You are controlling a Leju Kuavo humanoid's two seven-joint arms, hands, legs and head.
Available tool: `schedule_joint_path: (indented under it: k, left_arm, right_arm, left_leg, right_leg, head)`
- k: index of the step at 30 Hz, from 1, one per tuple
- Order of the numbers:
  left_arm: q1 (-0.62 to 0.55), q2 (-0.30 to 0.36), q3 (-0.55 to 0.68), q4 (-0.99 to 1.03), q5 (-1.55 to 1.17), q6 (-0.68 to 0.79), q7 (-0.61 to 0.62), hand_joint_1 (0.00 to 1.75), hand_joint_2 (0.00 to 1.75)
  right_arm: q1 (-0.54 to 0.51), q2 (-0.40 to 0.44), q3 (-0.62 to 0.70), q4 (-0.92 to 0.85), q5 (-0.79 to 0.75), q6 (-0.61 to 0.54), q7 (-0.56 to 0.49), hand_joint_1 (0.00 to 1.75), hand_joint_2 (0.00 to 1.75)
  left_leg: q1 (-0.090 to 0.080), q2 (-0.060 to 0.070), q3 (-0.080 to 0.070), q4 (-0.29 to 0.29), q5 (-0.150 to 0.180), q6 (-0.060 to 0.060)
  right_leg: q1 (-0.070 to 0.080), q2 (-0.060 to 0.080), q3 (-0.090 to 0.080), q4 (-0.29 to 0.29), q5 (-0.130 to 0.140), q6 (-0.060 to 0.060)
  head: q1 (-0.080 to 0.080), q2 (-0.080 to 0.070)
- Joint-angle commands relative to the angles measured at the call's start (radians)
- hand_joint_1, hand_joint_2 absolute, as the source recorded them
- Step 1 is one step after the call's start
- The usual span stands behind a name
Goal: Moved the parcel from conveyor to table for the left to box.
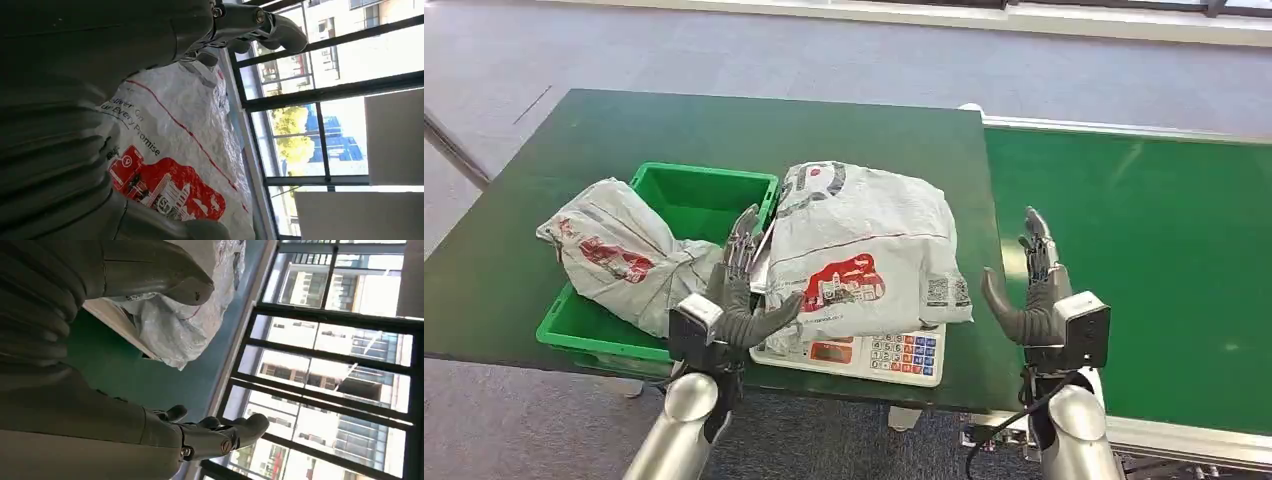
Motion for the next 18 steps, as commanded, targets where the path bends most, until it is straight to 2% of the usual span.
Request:
schedule_joint_path:
  k: [1,6,10,11,13,14,18]
  left_arm:
    - [-0.344,0.009,-0.070,0.390,-0.142,-0.004,0.049,0.00,1.75]
    - [-0.415,-0.004,-0.142,0.458,-0.189,-0.043,0.059,0.00,1.75]
    - [-0.504,-0.009,-0.264,0.583,-0.373,0.003,0.148,0.00,1.75]
    - [-0.560,-0.024,-0.320,0.672,-0.475,0.040,0.241,0.00,1.75]
    - [-0.615,-0.053,-0.346,0.765,-0.538,0.064,0.277,0.00,1.75]
    - [-0.654,-0.071,-0.403,0.816,-0.626,0.089,0.324,0.00,1.75]
    - [-0.699,-0.134,-0.500,0.894,-0.747,-0.018,0.414,0.00,1.75]
  right_arm:
    - [-0.021,0.037,-0.013,0.030,-0.026,-0.044,-0.008,0.00,1.75]
    - [-0.002,0.045,-0.017,0.018,-0.043,-0.047,-0.004,0.00,1.75]
    - [0.014,0.049,-0.007,-0.005,-0.042,-0.033,-0.025,0.00,1.75]
    - [0.015,0.052,-0.010,-0.007,-0.041,-0.031,-0.025,0.00,1.75]
    - [0.012,0.056,-0.016,-0.005,-0.039,-0.019,-0.022,0.00,1.75]
    - [0.010,0.058,-0.017,-0.005,-0.033,-0.011,-0.018,0.00,1.75]
    - [0.005,0.066,-0.023,0.019,-0.015,0.004,-0.011,0.00,1.75]
  left_leg:
    - [0.001,-0.006,-0.001,0.000,0.002,-0.001]
    - [0.001,-0.004,0.002,-0.002,0.003,-0.001]
    - [0.001,-0.006,0.001,-0.001,0.002,-0.001]
    - [0.001,-0.005,0.000,0.000,0.002,-0.001]
    - [0.001,-0.005,0.000,0.001,0.002,-0.001]
    - [0.001,-0.006,0.001,0.000,0.002,-0.001]
    - [0.001,-0.005,0.000,0.001,0.002,-0.001]
  right_leg:
    - [0.001,-0.006,0.001,0.000,0.000,-0.001]
    - [0.001,-0.003,0.004,-0.002,0.002,-0.002]
    - [0.001,-0.004,0.003,-0.001,0.001,-0.001]
    - [0.000,-0.004,0.002,0.000,0.001,-0.001]
    - [0.001,-0.005,0.002,0.000,0.001,-0.001]
    - [0.001,-0.005,0.003,-0.001,0.001,-0.001]
    - [0.001,-0.004,0.002,0.000,0.001,-0.001]
  head:
    - [0.000,0.000]
    - [0.000,0.000]
    - [0.000,0.000]
    - [0.000,0.000]
    - [0.000,0.000]
    - [0.000,0.000]
    - [0.000,0.000]
